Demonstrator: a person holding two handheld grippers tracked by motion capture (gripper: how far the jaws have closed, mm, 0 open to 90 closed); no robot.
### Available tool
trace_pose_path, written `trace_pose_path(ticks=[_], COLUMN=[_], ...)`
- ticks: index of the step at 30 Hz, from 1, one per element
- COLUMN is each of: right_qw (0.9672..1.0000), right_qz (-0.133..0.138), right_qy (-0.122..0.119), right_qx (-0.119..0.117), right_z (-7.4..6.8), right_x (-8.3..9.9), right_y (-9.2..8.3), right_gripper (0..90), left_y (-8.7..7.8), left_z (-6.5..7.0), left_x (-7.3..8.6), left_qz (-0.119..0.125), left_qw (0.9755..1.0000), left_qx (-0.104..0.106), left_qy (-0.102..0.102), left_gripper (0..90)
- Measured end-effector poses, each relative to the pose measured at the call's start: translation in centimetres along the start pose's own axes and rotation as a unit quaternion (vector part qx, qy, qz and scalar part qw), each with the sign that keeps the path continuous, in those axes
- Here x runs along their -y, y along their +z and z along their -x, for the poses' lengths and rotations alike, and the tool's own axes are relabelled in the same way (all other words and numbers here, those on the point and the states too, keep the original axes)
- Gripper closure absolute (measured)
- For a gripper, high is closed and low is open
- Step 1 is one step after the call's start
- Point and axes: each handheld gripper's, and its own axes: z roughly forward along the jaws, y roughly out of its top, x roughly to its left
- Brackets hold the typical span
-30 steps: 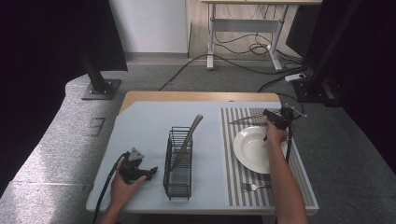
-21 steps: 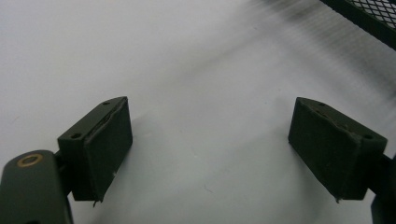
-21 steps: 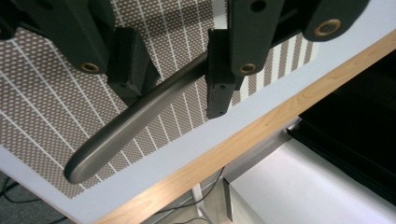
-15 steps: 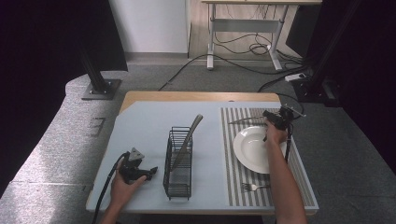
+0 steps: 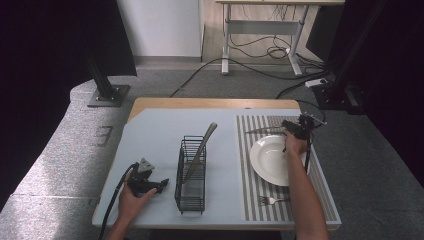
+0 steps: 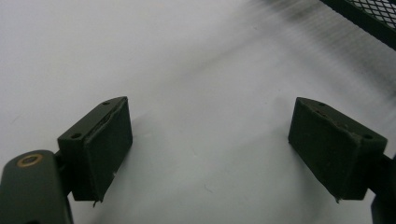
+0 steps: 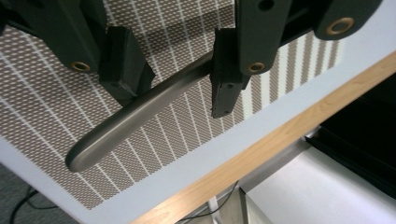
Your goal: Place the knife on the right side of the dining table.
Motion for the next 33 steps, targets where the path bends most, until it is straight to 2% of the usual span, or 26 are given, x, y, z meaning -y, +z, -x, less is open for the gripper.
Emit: trace_pose_path(ticks=[9, 11, 13, 18, 19, 21, 22, 23, 26, 29, 31, 32, 33], right_qw=[0.9994, 0.9994, 0.9990, 0.9993, 0.9995, 0.9988, 0.9988, 0.9982, 0.9978, 0.9964, 0.9950, 0.9939, 0.9913], right_qz=[-0.015, -0.017, -0.022, -0.027, -0.023, -0.016, -0.016, -0.019, -0.018, -0.034, -0.045, -0.054, -0.071], right_qy=[-0.010, -0.009, -0.017, -0.001, -0.005, -0.039, -0.039, -0.051, -0.063, -0.076, -0.085, -0.092, -0.104], right_qx=[0.031, 0.029, 0.035, 0.027, 0.024, 0.026, 0.026, 0.025, 0.011, -0.015, -0.024, -0.029, -0.038], right_z=[0.4, 0.4, 0.4, 0.5, 0.5, 0.1, 0.1, 0.0, -0.2, -0.1, 0.0, 0.1, 0.2], right_x=[-0.2, -0.2, -0.2, -0.5, -0.6, -1.4, -1.4, -1.7, -2.5, -2.9, -3.0, -3.0, -3.1], right_y=[-0.1, -0.2, -0.4, -0.8, -1.0, -1.7, -1.7, -1.9, -2.5, -2.8, -2.8, -2.7, -2.4], right_gripper=[53.3, 53.5, 52.4, 49.6, 49.3, 46.6, 46.6, 46.2, 45.4, 42.9, 42.6, 42.5, 42.1], left_y=[0.0, 0.0, 0.0, 0.0, 0.0, 0.0, 0.0, 0.0, 0.0, 0.0, 0.0, 0.0, 0.0], left_z=[0.0, 0.0, 0.0, 0.0, 0.0, 0.0, 0.0, 0.0, 0.0, 0.0, 0.0, 0.0, 0.0], left_x=[0.0, 0.0, 0.0, 0.0, 0.0, 0.0, 0.0, 0.0, 0.0, 0.0, 0.0, 0.0, 0.0], left_qz=[0.000, 0.000, 0.000, 0.000, 0.000, 0.000, 0.000, 0.000, 0.000, 0.000, 0.000, 0.000, 0.000], left_qw=[1.0000, 1.0000, 1.0000, 1.0000, 1.0000, 1.0000, 1.0000, 1.0000, 1.0000, 1.0000, 1.0000, 1.0000, 1.0000], left_qx=[0.000, 0.000, 0.000, 0.000, 0.000, 0.000, 0.000, 0.000, 0.000, 0.000, 0.000, 0.000, 0.000], left_qy=[0.000, 0.000, 0.000, 0.000, 0.000, 0.000, 0.000, 0.000, 0.000, 0.000, 0.000, 0.000, 0.000], left_gripper=[13.0, 13.0, 13.0, 13.0, 13.0, 13.0, 13.0, 13.0, 13.0, 13.0, 13.0, 13.0, 13.0])
